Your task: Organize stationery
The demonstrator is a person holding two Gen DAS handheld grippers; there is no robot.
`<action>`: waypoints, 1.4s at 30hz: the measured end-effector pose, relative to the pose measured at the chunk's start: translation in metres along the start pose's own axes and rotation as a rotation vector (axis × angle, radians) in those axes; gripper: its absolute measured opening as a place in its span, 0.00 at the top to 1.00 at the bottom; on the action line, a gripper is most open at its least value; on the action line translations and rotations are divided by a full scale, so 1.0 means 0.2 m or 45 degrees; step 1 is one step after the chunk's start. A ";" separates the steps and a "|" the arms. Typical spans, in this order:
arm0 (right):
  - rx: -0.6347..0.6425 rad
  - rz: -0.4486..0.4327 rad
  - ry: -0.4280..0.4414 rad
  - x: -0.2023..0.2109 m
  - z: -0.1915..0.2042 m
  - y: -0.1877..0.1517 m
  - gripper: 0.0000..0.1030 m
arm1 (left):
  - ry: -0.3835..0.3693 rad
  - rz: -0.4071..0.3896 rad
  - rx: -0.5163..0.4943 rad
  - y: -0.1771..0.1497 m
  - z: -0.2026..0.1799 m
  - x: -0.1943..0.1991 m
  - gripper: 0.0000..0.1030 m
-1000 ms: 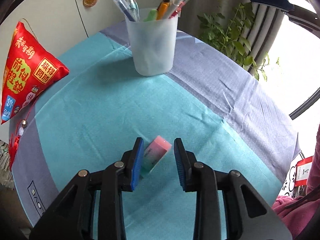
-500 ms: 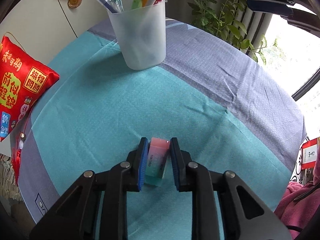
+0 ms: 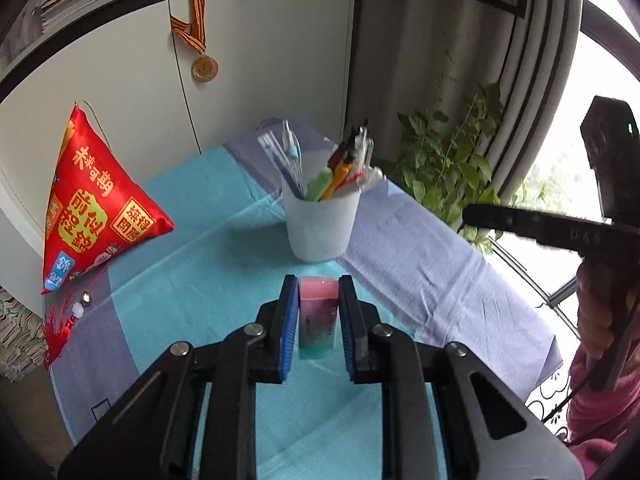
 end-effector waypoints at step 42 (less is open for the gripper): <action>0.045 0.016 0.010 0.02 0.03 -0.04 0.69 | 0.125 -0.234 0.124 0.24 -0.04 -0.03 0.44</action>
Point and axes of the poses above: each gripper's, at about its wrist camera, not at the fingertips, and x roughly against the way its jaws point, z to its left, y to its top, the point moved 3 cm from there along -x, roughly the way its jaws point, and after that the axes turned 11 degrees about -y, right-handed, at the moved point
